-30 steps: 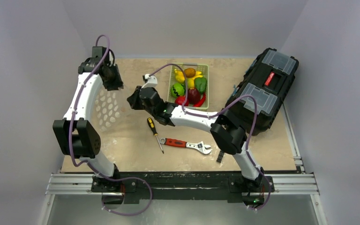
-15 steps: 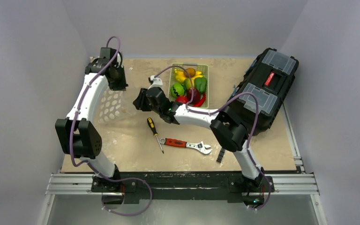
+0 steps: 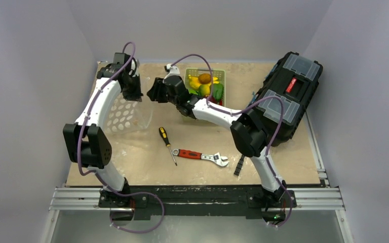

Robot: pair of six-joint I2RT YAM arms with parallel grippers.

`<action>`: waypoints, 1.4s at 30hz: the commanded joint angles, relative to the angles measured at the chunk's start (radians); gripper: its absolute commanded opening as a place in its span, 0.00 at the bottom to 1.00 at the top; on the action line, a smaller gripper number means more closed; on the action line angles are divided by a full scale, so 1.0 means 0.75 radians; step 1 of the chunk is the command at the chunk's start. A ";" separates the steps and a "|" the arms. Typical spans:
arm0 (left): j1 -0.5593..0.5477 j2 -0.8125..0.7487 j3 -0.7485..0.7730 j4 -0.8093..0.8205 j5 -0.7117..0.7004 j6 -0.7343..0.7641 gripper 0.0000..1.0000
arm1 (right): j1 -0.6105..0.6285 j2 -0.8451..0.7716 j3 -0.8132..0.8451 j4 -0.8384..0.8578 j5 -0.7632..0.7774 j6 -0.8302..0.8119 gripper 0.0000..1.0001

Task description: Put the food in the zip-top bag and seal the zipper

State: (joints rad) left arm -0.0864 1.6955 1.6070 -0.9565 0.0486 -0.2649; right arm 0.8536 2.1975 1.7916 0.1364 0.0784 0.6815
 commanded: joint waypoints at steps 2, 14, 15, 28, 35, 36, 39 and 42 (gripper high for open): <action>-0.005 0.006 0.042 0.005 0.001 0.029 0.00 | -0.082 0.123 0.170 -0.127 -0.049 0.004 0.37; 0.028 0.079 0.084 0.005 0.103 -0.041 0.00 | -0.087 0.084 0.260 -0.330 0.064 -0.219 0.41; 0.043 0.085 0.081 0.014 0.131 -0.056 0.00 | -0.087 0.104 0.302 -0.378 0.080 -0.251 0.43; 0.115 0.190 0.106 0.012 0.261 -0.161 0.00 | -0.068 -0.079 0.470 -0.792 0.294 -0.413 0.99; 0.115 0.194 0.117 0.016 0.314 -0.172 0.00 | -0.098 -0.172 0.400 -1.050 0.681 -0.485 0.86; 0.115 0.193 0.115 0.016 0.316 -0.172 0.00 | -0.106 -0.181 0.366 -1.072 0.725 -0.486 0.87; 0.115 0.188 0.110 0.018 0.319 -0.172 0.00 | -0.110 -0.217 0.219 -1.022 0.798 -0.628 0.89; 0.115 0.196 0.103 0.026 0.333 -0.169 0.00 | -0.125 -0.252 0.108 -1.014 0.827 -0.661 0.91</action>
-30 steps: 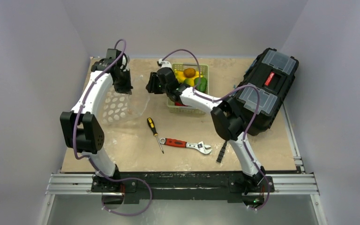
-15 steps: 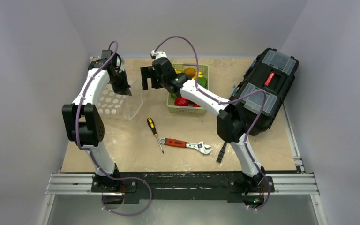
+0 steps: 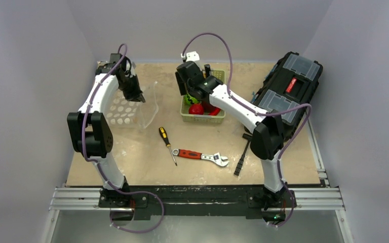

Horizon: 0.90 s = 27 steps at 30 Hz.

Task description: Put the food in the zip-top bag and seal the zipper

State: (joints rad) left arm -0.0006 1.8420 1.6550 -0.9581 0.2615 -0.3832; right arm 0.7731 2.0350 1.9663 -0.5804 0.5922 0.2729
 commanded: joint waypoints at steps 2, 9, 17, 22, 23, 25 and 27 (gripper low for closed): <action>0.001 0.018 0.053 0.022 0.075 -0.007 0.00 | -0.035 -0.085 -0.231 -0.001 0.106 -0.128 0.90; 0.001 0.014 0.050 0.028 0.108 -0.006 0.00 | -0.122 -0.180 -0.483 0.177 -0.089 -0.108 0.87; 0.001 0.002 0.045 0.033 0.120 -0.006 0.00 | -0.213 -0.144 -0.496 0.257 -0.213 -0.098 0.73; 0.001 -0.002 0.044 0.032 0.128 -0.006 0.00 | -0.260 -0.121 -0.500 0.288 -0.306 -0.037 0.68; 0.001 -0.002 0.045 0.033 0.130 -0.006 0.00 | -0.263 -0.111 -0.499 0.291 -0.320 -0.033 0.67; 0.001 -0.003 0.047 0.034 0.136 -0.006 0.00 | -0.267 -0.087 -0.492 0.290 -0.344 -0.022 0.67; 0.001 -0.004 0.044 0.034 0.140 -0.007 0.00 | -0.268 -0.074 -0.499 0.297 -0.357 -0.006 0.67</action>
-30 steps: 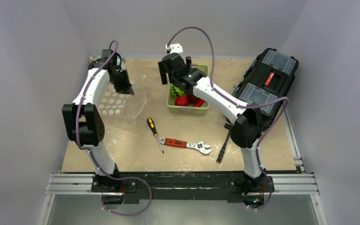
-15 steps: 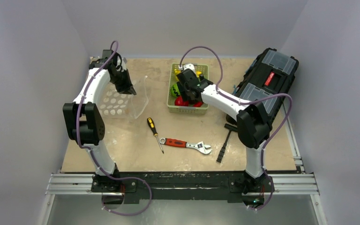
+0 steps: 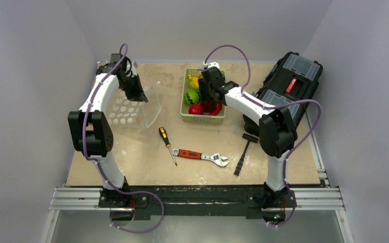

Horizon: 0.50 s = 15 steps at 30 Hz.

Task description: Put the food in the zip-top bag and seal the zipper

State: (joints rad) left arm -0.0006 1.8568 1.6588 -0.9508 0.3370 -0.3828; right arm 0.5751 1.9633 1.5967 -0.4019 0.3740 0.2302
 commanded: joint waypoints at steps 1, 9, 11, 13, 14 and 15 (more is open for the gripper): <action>0.001 -0.022 0.040 0.024 0.040 -0.007 0.00 | -0.006 0.025 -0.014 0.067 -0.077 0.056 0.67; 0.001 -0.021 0.040 0.025 0.046 -0.003 0.00 | -0.011 0.068 -0.045 0.095 -0.120 0.072 0.62; 0.001 -0.020 0.042 0.024 0.049 -0.001 0.00 | -0.012 0.075 -0.053 0.104 -0.112 0.072 0.60; 0.001 -0.019 0.042 0.026 0.051 -0.001 0.00 | -0.014 0.081 -0.058 0.107 -0.107 0.073 0.55; 0.001 -0.020 0.039 0.024 0.050 0.001 0.00 | -0.013 0.082 -0.055 0.100 -0.109 0.073 0.52; 0.001 -0.021 0.040 0.025 0.050 0.001 0.00 | -0.012 0.083 -0.058 0.098 -0.110 0.074 0.49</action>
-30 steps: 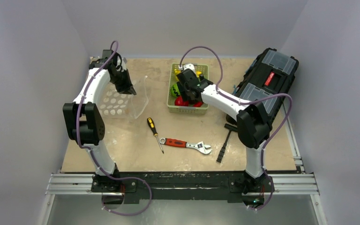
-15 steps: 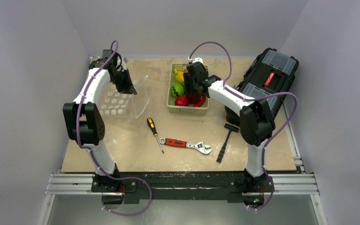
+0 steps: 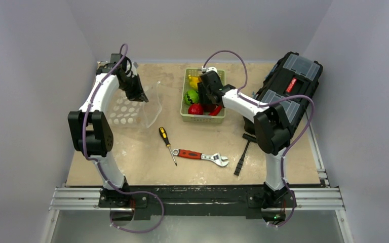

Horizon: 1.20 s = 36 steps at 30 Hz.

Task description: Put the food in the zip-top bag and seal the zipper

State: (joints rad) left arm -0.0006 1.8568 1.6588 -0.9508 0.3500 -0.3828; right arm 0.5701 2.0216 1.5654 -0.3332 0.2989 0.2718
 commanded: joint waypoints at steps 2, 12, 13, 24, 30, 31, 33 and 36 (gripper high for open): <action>0.001 -0.019 0.041 0.026 0.033 0.001 0.00 | -0.006 -0.002 -0.024 0.014 0.004 0.013 0.44; 0.001 -0.021 0.044 0.024 0.036 0.003 0.00 | -0.006 -0.124 -0.026 0.002 0.074 -0.006 0.18; 0.001 -0.021 0.044 0.025 0.036 0.003 0.00 | -0.007 -0.144 -0.024 0.007 0.073 -0.006 0.15; 0.001 -0.025 0.044 0.027 0.050 0.003 0.00 | -0.005 -0.306 -0.055 0.204 -0.069 0.084 0.00; 0.001 -0.039 0.041 0.026 0.053 0.003 0.00 | 0.014 -0.354 -0.316 0.844 -0.622 0.454 0.00; 0.001 -0.042 0.042 0.027 0.052 0.003 0.00 | 0.026 -0.333 -0.338 0.924 -0.670 0.520 0.00; 0.001 -0.045 0.041 0.027 0.051 0.002 0.00 | 0.055 -0.265 -0.319 1.039 -0.742 0.625 0.00; 0.001 -0.046 0.041 0.029 0.062 -0.001 0.00 | 0.119 -0.151 -0.285 1.197 -0.841 0.768 0.00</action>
State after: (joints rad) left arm -0.0006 1.8568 1.6588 -0.9504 0.3645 -0.3828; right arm 0.5972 1.8328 1.3254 0.2539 -0.1314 0.6331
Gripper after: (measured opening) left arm 0.006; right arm 0.538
